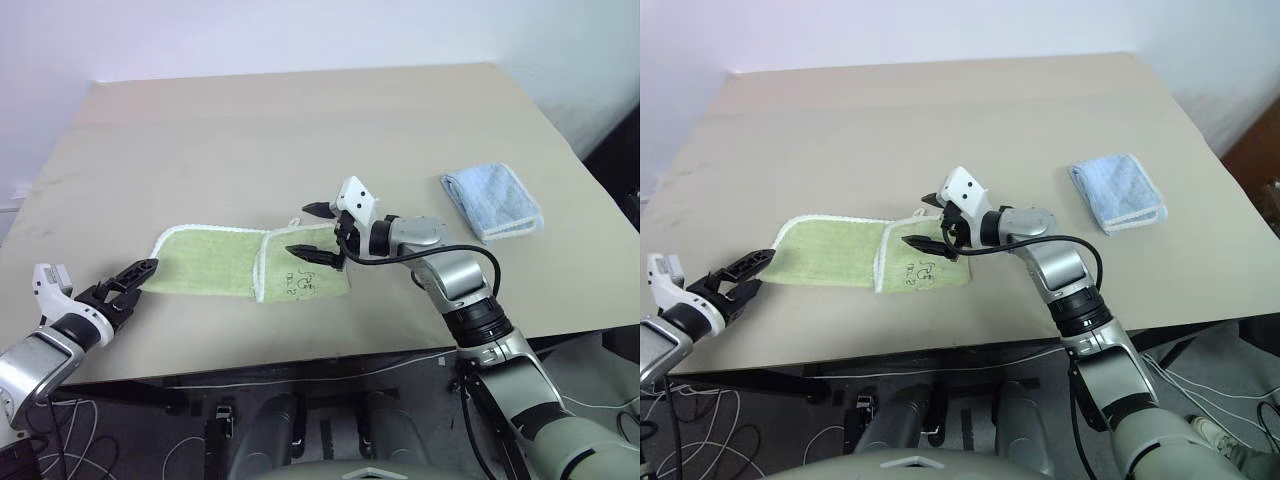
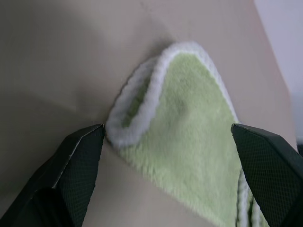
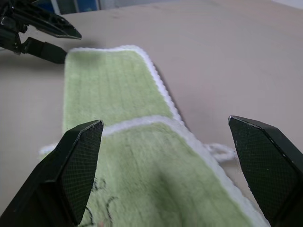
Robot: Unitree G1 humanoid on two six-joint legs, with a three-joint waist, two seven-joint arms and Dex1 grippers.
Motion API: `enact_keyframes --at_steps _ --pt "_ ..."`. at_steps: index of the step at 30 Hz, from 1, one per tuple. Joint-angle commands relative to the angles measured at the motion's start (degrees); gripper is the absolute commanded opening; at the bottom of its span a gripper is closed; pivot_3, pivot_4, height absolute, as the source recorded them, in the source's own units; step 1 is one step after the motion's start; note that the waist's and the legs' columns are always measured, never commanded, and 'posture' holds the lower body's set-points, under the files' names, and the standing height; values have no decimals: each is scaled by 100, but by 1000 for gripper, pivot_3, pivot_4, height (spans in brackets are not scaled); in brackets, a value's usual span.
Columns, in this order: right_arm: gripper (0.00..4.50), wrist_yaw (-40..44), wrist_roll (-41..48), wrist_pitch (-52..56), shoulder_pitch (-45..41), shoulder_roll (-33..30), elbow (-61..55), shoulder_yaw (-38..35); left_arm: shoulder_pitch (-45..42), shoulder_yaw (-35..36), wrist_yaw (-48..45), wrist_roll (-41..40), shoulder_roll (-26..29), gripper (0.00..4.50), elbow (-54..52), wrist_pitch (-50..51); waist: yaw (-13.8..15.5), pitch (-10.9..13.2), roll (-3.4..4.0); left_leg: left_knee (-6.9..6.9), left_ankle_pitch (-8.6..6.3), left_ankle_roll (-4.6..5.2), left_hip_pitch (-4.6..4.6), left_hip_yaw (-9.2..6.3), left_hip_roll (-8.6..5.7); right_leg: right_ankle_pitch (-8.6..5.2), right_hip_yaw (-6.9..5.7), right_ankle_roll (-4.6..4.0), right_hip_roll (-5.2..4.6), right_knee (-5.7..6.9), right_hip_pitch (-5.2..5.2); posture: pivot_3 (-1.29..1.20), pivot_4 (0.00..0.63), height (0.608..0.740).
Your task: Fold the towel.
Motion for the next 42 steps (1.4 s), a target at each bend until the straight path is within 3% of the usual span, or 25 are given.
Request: enact_keyframes --at_steps 1,3,6,15,18,26,30,39,42 --pt "4461 -97 -42 -43 80 -89 -305 -130 -94 -102 -173 226 26 4500 243 -201 2 -1 2 0 0 0 1 0 0 0 0 0 0 1 0 0 150 740" --pt "4461 -138 -62 -38 103 -113 -330 -127 -209 -119 -114 211 -55 4500 399 -289 12 -2 4 -1 1 -1 2 0 0 0 0 -1 0 3 0 0 150 740" --pt "4500 -187 -87 -29 127 -139 -363 -132 -299 -225 -206 307 -112 3927 538 -297 10 -2 4 -1 1 -2 4 -1 1 0 0 -4 -1 6 2 0 150 740" --pt "4500 -251 -133 -57 129 -219 -369 -124 -473 -236 -605 364 -173 865 721 -410 1 -2 2 -1 1 -2 2 0 0 1 0 -3 -1 -3 3 0 150 740" --pt "4500 -244 -143 -71 131 -226 -352 -122 -499 -226 -704 490 -145 27 742 -479 -1 -2 2 -5 1 -2 1 0 1 1 0 -3 -1 -3 1 0 150 740" --pt "4500 -277 -137 -52 150 -185 -417 -139 -569 -241 -1308 414 246 27 117 -350 -1 -1 1 -5 1 -2 -1 -1 1 0 1 -4 -2 -5 0 0 150 740" --pt "4500 -245 126 132 149 -205 -605 -366 -1027 -527 -1349 62 493 27 -180 -99 17 -1 1 -5 1 -2 -2 0 1 0 0 -5 -3 -6 1 0 150 740" --pt "4500 -713 4 259 45 -490 -330 -911 -1741 -2222 -2335 590 1187 27 -1242 636 -11 0 2 -16 4 -6 -4 3 -1 1 3 -4 -1 -6 9 0 150 740" --pt "4500 -893 -41 247 94 -621 -293 -1095 -2240 -2714 -2502 816 957 27 -939 651 1 0 3 -26 9 -14 -3 2 -1 0 4 -5 2 -5 7 0 150 740"
